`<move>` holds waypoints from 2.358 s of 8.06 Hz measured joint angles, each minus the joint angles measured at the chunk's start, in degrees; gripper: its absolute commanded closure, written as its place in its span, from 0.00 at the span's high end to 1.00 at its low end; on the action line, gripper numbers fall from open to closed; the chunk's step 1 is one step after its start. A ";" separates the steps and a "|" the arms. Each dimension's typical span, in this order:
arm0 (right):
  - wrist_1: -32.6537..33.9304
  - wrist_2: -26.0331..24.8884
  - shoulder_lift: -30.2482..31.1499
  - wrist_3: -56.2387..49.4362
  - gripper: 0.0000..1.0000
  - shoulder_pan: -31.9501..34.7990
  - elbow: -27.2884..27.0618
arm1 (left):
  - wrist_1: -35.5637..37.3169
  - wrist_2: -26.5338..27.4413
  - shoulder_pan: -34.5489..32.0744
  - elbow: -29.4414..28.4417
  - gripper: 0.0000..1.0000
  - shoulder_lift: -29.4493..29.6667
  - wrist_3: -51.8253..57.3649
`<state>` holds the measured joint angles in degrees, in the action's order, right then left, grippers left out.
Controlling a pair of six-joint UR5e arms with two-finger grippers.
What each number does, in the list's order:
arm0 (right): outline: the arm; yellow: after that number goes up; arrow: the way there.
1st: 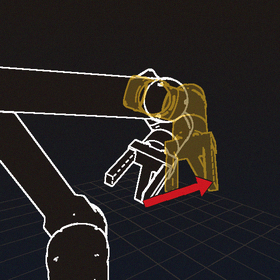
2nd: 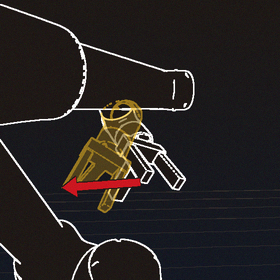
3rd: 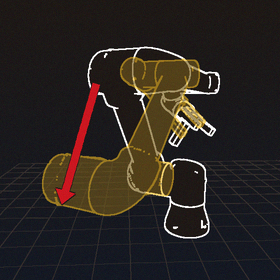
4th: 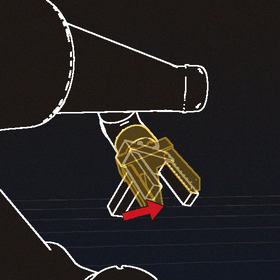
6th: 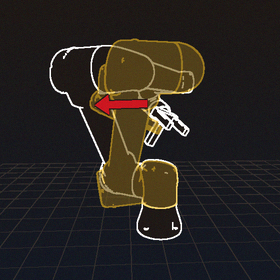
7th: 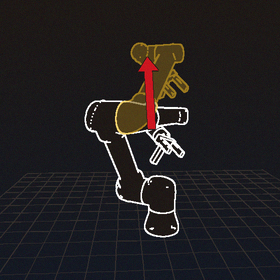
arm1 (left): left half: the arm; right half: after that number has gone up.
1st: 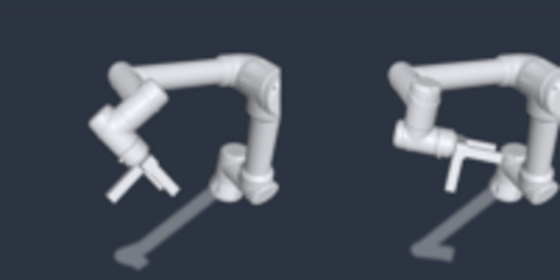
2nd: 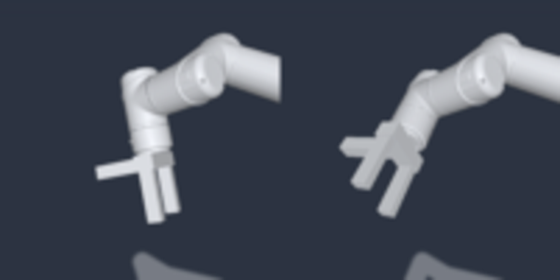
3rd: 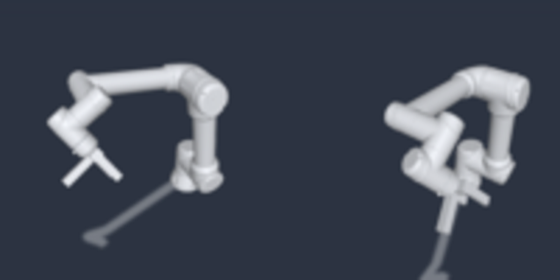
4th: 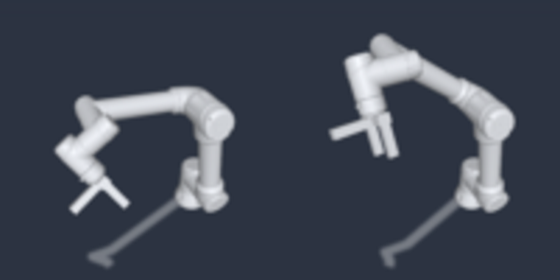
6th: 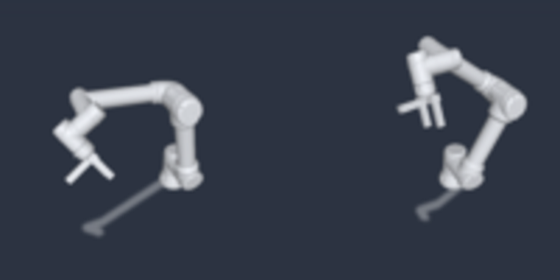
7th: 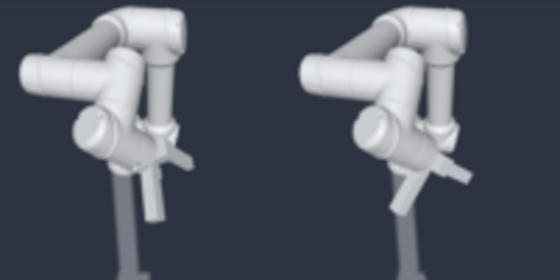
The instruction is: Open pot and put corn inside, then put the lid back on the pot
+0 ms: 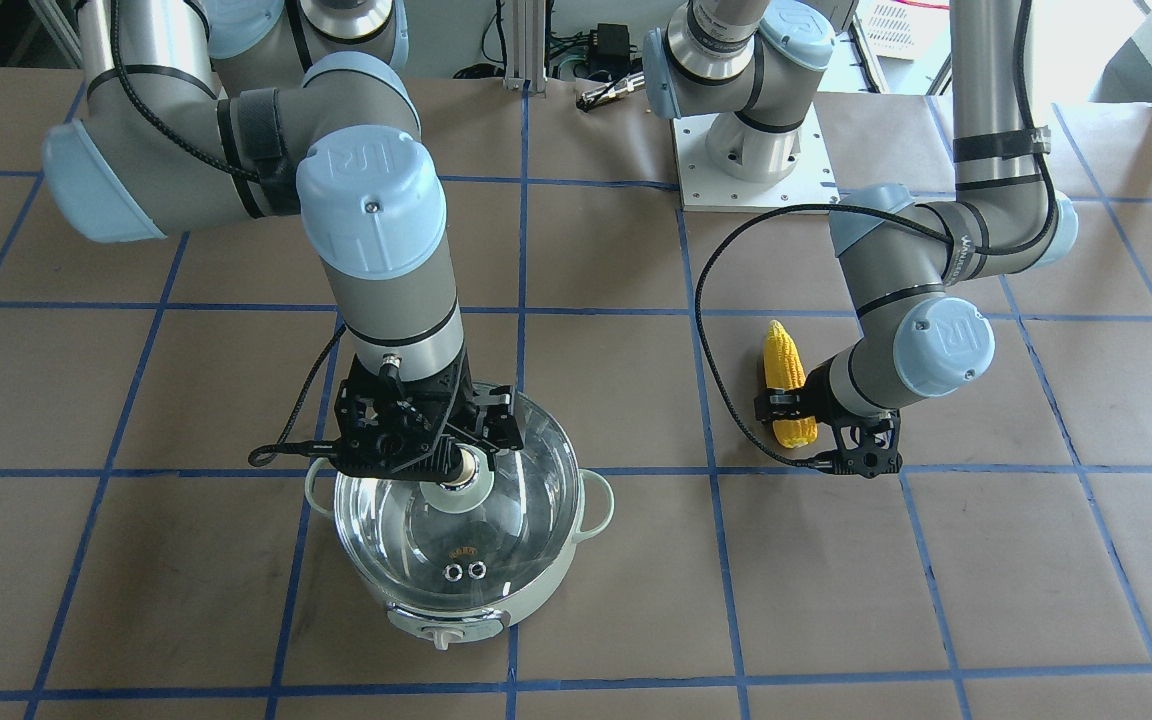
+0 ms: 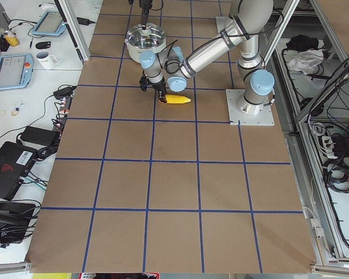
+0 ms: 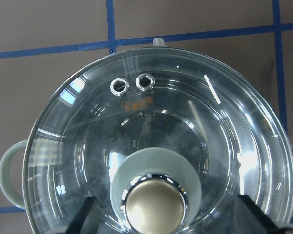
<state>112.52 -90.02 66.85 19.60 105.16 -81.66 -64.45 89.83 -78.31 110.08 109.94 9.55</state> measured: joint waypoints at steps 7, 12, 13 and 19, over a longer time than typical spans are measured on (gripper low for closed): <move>4.78 -0.06 -2.36 1.06 0.49 0.11 -0.52 | -3.27 1.08 -0.47 -0.31 0.00 -3.37 1.50; 4.06 -0.12 -1.99 0.33 0.32 0.04 0.03 | -7.92 1.28 -0.69 -0.70 0.00 -6.20 -2.79; 3.19 -0.14 -1.32 0.26 0.32 0.00 0.30 | -8.03 1.29 -0.71 -0.72 0.00 -6.25 -2.87; -14.90 0.10 14.72 -9.65 0.34 -4.27 -1.21 | -16.73 -1.02 -6.58 -8.54 0.00 -8.16 -4.60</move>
<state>97.62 -89.92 81.58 9.95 100.89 -82.87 -81.18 88.81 -84.90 101.54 101.78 4.95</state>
